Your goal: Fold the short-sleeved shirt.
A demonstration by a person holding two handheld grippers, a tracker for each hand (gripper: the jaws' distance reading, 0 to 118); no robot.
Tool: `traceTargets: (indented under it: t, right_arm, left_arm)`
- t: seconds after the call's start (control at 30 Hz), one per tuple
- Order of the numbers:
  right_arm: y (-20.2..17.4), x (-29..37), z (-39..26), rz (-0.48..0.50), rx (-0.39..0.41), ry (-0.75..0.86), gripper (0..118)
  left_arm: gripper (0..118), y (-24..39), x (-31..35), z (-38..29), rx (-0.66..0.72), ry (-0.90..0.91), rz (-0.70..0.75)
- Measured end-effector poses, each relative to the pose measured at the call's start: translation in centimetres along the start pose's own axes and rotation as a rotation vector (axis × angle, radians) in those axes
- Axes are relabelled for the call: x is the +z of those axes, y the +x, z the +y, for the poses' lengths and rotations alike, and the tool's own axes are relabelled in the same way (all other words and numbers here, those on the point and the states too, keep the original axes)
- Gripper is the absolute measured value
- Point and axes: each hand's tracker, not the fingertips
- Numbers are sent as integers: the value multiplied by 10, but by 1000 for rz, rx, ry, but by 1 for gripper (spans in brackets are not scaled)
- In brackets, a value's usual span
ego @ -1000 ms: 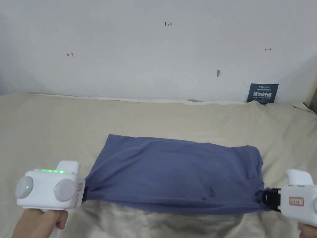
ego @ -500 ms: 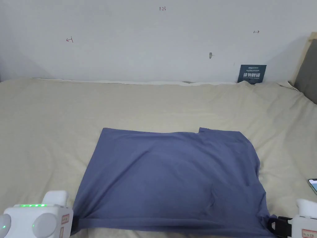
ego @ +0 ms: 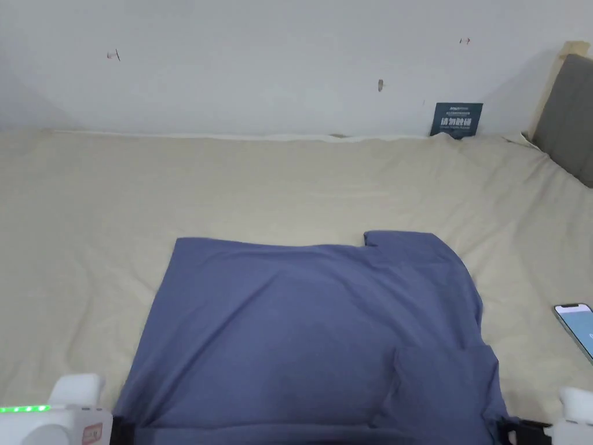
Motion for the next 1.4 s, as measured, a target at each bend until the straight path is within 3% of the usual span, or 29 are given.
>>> traceTargets:
  t: [0.03,0.07,0.1,0.2,0.27,0.3,0.33,0.37,0.4,0.47,0.53,0.57,0.6,0.63,0.67,0.8,0.83,0.87,0.9,0.93,1.0,1.03,1.07,1.1,1.13,1.33,1.4]
  right_arm:
    - [-1,0,0,-46,-2,-1,50]
    - [-2,0,0,-58,2,0,92]
    - [2,0,1,-37,12,3,118]
    - [5,20,-5,-44,74,5,115]
    - [13,12,-7,-62,108,-59,112]
    - [15,15,-10,-48,105,-29,99]
    - [16,18,-13,-45,107,1,46]
    - [5,29,-14,-105,79,24,2]
    - [1,34,-15,-158,111,80,2]
    - [-2,37,-16,-71,80,43,2]
    - [9,29,-13,-78,66,48,2]
    - [8,27,-12,-83,69,48,2]
    - [8,25,-12,-91,73,49,2]
    - [6,30,-17,-143,-2,64,2]
    - [4,31,-18,-137,3,63,2]
    - [5,26,-12,-113,24,50,2]
    - [6,26,-12,-116,29,51,2]
    - [6,25,-11,-118,30,52,2]
    - [7,24,-12,-115,40,56,2]
    - [8,24,-13,-116,36,56,2]
    - [11,23,-13,-100,32,54,3]
    - [10,25,-14,-110,27,59,14]
    - [9,23,-15,-117,22,47,46]
    - [10,20,-16,-128,22,10,92]
    - [10,17,-18,-121,25,-10,118]
    - [9,5,-16,-127,83,-70,116]
    - [6,-1,-15,-122,106,-88,106]
  left_arm:
    - [95,-1,-2,-1,-5,-18,44]
    - [117,-6,-2,-4,-31,-74,59]
    - [105,-12,-3,-4,-66,14,22]
    - [117,-18,12,-7,-43,-3,93]
    - [113,-27,26,-7,-6,12,97]
    - [102,-33,33,-7,30,27,55]
    - [52,-44,28,-9,48,41,19]
    - [0,-51,28,-9,68,50,21]
    - [0,-52,27,-12,106,110,47]
    - [0,-46,25,-12,-1,49,52]
    - [0,-42,19,-15,4,16,-19]
    - [23,-39,15,-17,12,-6,-47]
    - [81,-43,16,-16,18,-15,-70]
    - [117,-44,10,-15,7,-34,-37]
    - [111,-43,-6,-16,-1,-128,-33]
    - [111,-40,-18,5,-47,-170,13]
    - [101,-41,-20,7,-60,-169,7]
    - [72,-35,-36,-11,-65,-165,15]
    - [24,-34,-38,-17,-69,-159,26]
    - [11,-35,-35,-17,-67,-157,19]
    - [6,-34,-37,-14,-22,-130,-51]
    - [6,-29,-40,-11,-52,-153,-12]
    - [6,-28,-40,-12,-108,-140,10]
    - [6,-28,-39,-12,-108,-115,18]
    - [6,-24,-30,-9,-106,-111,16]
    - [6,-21,-18,0,-84,-89,-4]
    - [6,-20,-14,3,-77,-86,-3]
